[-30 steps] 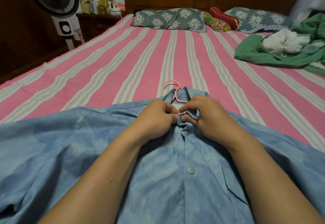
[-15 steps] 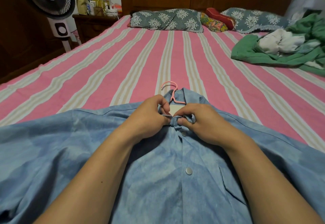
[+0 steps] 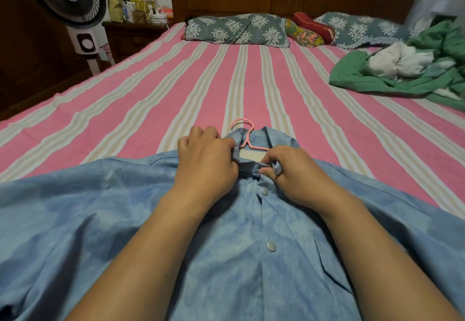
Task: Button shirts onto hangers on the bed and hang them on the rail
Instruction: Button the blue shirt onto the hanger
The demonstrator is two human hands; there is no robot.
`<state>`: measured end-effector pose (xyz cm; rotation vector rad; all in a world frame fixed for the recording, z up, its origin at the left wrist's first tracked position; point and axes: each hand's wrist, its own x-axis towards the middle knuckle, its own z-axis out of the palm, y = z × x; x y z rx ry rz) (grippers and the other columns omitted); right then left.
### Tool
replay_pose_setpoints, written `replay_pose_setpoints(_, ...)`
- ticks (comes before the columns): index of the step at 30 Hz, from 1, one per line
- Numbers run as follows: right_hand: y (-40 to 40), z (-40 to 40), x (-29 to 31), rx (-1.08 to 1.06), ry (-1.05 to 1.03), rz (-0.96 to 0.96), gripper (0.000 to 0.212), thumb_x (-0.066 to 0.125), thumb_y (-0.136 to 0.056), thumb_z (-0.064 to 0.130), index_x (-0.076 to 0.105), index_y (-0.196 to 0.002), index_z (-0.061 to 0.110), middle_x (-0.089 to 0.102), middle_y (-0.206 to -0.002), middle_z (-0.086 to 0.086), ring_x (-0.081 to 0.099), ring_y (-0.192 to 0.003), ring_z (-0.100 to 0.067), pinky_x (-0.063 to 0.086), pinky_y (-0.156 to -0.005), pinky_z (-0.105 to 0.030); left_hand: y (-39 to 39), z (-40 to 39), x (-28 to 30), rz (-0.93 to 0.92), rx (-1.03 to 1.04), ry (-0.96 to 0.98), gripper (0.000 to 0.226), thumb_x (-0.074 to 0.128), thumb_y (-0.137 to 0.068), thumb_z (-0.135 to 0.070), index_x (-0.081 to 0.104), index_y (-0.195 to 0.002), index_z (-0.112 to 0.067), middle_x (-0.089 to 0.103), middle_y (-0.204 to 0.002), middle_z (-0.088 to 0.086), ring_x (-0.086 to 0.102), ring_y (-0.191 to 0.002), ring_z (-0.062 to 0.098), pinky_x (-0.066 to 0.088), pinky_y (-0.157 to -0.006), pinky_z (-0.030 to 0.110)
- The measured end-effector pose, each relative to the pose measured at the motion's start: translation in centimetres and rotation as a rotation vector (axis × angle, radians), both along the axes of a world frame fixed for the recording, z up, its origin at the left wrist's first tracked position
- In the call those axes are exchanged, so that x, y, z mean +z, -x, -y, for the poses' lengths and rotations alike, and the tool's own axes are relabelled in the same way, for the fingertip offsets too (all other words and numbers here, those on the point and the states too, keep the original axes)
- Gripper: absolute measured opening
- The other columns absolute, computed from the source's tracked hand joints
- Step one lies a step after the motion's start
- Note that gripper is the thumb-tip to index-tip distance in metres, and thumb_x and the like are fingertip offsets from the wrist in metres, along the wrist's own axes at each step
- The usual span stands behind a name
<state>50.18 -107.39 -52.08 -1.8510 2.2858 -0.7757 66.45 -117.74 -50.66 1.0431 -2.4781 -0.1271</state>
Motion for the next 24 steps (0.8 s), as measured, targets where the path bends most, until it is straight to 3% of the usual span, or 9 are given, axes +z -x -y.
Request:
replay_pose_setpoints(3,-0.5,-0.7,1.6,-0.011,-0.043,0.082,0.025,0.066,-0.089,0.052,0.073,-0.093,0.029,0.067,-0.095,0.014,0.061,-0.088,-0.005,0.049,-0.077,-0.031,-0.1,0.4,-0.7,0.058,-0.024,-0.244,0.020,0.055,-0.089,-0.020,0.070,-0.098,-0.029,0.056,-0.102,0.001,0.054,-0.102,0.029,0.045,-0.086,0.042)
replay_pose_setpoints(5,-0.9,-1.4,3.7,-0.144,0.236,0.259,0.036,0.057,-0.092,0.058,0.074,-0.089,0.026,0.068,-0.095,0.013,0.063,-0.087,-0.007,0.049,-0.076,-0.034,-0.2,0.6,-1.1,-0.004,-0.066,-0.376,0.028,0.055,-0.087,-0.014,0.074,-0.097,-0.032,0.064,-0.099,-0.002,0.060,-0.096,0.025,0.049,-0.085,0.042)
replay_pose_setpoints(7,-0.6,-1.5,5.9,-0.430,0.551,0.250,0.042,0.052,-0.097,0.048,0.072,-0.087,0.012,0.069,-0.089,-0.004,0.062,-0.082,-0.022,0.046,-0.073,-0.038,-0.2,0.5,-1.5,-0.057,-0.060,-0.374,0.033,0.054,-0.084,-0.009,0.077,-0.095,-0.030,0.067,-0.095,-0.004,0.061,-0.092,0.024,0.045,-0.079,0.036)
replay_pose_setpoints(8,-0.3,-0.9,7.2,-0.534,0.528,0.232,0.040,0.052,-0.097,0.043,0.070,-0.094,0.008,0.069,-0.093,-0.010,0.062,-0.086,-0.027,0.045,-0.073,-0.039,-0.2,0.4,-1.6,-0.076,-0.044,-0.340,0.034,0.053,-0.083,-0.008,0.077,-0.095,-0.029,0.066,-0.095,-0.004,0.060,-0.091,0.025,0.040,-0.077,0.035)
replay_pose_setpoints(11,0.1,3.1,8.8,-0.599,-0.196,0.192,0.040,0.056,-0.095,0.040,0.062,-0.119,0.009,0.063,-0.115,-0.007,0.058,-0.098,-0.024,0.042,-0.077,-0.032,-0.1,0.1,-1.7,-0.102,-0.024,-0.266,0.032,0.054,-0.084,-0.010,0.074,-0.100,-0.028,0.059,-0.096,-0.004,0.053,-0.087,0.024,0.032,-0.077,0.034)
replay_pose_setpoints(14,-0.3,6.2,5.5,-0.470,-0.712,-0.084,0.022,0.062,-0.090,0.032,0.066,-0.098,0.011,0.066,-0.102,-0.009,0.058,-0.081,-0.024,0.045,-0.069,-0.030,-0.2,0.0,-2.2,-0.101,-0.031,-0.195,0.032,0.055,-0.084,-0.015,0.072,-0.107,-0.029,0.058,-0.102,-0.001,0.058,-0.094,0.027,0.033,-0.074,0.035)
replay_pose_setpoints(18,0.1,3.6,2.4,-0.548,-0.402,0.000,0.019,0.063,-0.095,0.022,0.056,-0.107,0.008,0.066,-0.104,-0.012,0.060,-0.086,-0.030,0.046,-0.070,-0.033,-1.1,-1.4,-2.1,-0.174,-0.042,-0.206,0.033,0.058,-0.082,-0.014,0.072,-0.111,-0.021,0.058,-0.106,0.002,0.060,-0.100,0.030,0.041,-0.074,0.037)
replay_pose_setpoints(21,-1.3,-0.2,5.5,-0.508,-0.108,0.059,0.016,0.060,-0.098,0.022,0.056,-0.107,0.009,0.066,-0.107,-0.013,0.060,-0.094,-0.034,0.049,-0.076,-0.039,-3.0,-2.9,0.9,-0.229,-0.114,-0.271,0.033,0.058,-0.081,-0.008,0.071,-0.110,-0.019,0.052,-0.104,0.000,0.060,-0.104,0.030,0.046,-0.076,0.037)
replay_pose_setpoints(24,-4.1,-5.1,10.7,-0.456,0.128,0.135,0.017,0.065,-0.090,0.011,0.064,-0.108,0.011,0.069,-0.105,-0.013,0.062,-0.095,-0.034,0.048,-0.074,-0.039,-7.3,-6.2,5.2,-0.396,-0.229,-0.219,0.037,0.053,-0.071,0.002,0.074,-0.095,-0.016,0.049,-0.093,-0.006,0.059,-0.088,0.017,0.049,-0.080,0.031)
